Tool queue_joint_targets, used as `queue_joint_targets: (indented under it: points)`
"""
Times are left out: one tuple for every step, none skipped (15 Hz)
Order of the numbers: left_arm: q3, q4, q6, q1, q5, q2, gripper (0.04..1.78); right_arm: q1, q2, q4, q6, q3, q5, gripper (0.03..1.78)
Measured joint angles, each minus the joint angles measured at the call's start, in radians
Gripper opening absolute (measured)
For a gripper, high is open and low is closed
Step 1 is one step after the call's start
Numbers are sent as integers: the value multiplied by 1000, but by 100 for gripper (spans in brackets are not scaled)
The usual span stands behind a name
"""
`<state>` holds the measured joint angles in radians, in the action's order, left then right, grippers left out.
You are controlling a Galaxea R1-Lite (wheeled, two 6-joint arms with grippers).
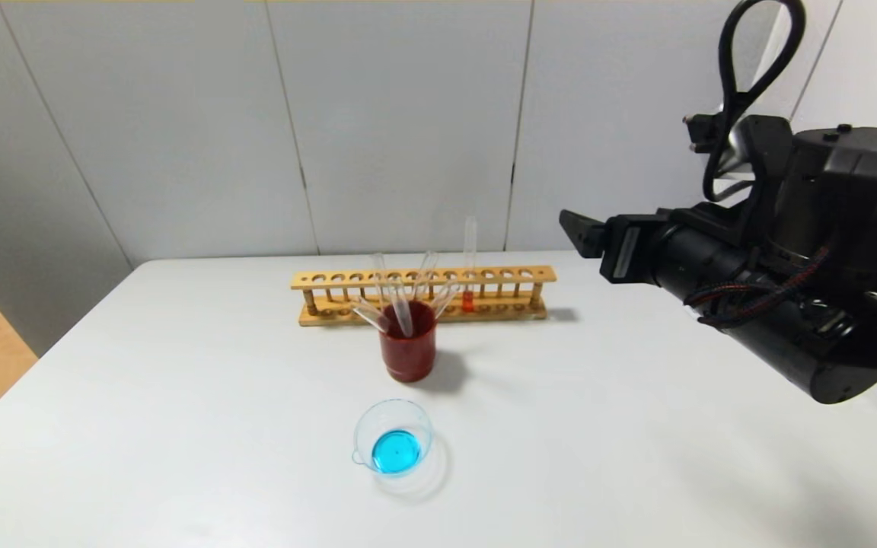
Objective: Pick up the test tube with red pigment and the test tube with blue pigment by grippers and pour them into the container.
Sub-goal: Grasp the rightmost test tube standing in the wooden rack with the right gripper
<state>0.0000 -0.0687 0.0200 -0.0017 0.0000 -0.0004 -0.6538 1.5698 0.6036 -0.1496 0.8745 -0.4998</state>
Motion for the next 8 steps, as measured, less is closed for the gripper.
queue_joint_targets:
  points:
    - [0,0,0,0,0,0,171,3,-16,0,1,-9,-1,174]
    - [0,0,0,0,0,0,171,4,-35,1,6,-22,-2,174]
    - [0,0,0,0,0,0,171,4,-53,1,8,-38,-2,174]
    - [0,0,0,0,0,0,171,5,-69,1,9,-51,-2,174]
    - [0,0,0,0,0,0,171,8,-84,1,9,-62,-2,174]
    - [0,0,0,0,0,0,171,13,-95,1,10,-71,-2,174]
    - [0,0,0,0,0,0,171,14,-103,2,10,-76,-7,174]
    - [0,0,0,0,0,0,171,15,-107,4,14,-79,-18,174]
